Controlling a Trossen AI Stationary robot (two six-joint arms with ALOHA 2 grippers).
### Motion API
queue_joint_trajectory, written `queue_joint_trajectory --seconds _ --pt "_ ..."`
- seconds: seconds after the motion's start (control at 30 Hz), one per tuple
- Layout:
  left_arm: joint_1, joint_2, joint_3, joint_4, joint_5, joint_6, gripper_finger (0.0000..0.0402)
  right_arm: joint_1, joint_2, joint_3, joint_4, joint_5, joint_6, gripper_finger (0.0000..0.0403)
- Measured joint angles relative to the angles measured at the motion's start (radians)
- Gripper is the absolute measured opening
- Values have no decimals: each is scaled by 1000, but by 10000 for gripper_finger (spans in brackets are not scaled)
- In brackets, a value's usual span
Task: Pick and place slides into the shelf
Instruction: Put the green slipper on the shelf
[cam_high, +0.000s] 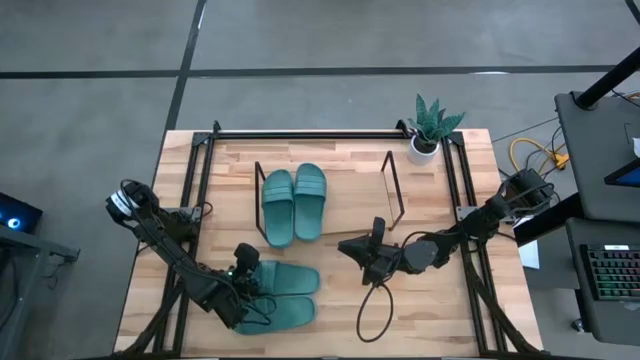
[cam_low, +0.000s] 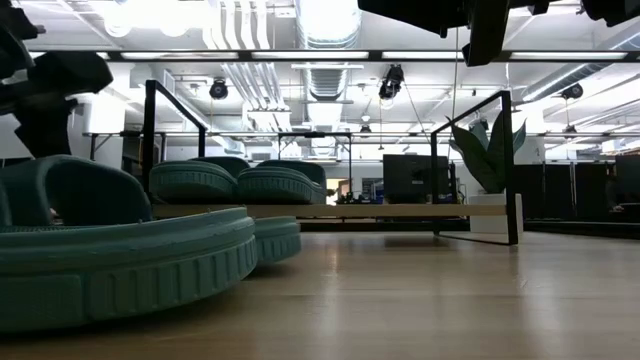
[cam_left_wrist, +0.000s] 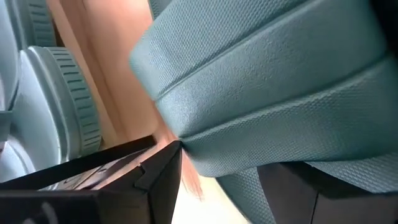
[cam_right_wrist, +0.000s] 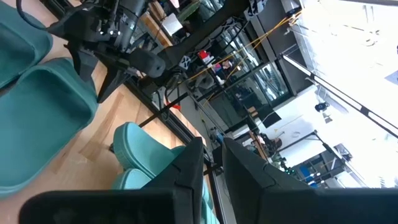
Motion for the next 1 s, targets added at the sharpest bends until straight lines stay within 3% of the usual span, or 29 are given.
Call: queue_joint_trajectory --seconds 0.17,0.47,1.0 --pt "0 0 0 30 -60 1 180 0 0 0 0 0 0 52" --pt "1 0 0 126 -64 1 126 0 0 0 0 0 0 52" --pt "2 0 0 150 -70 1 107 0 0 0 0 0 0 52"
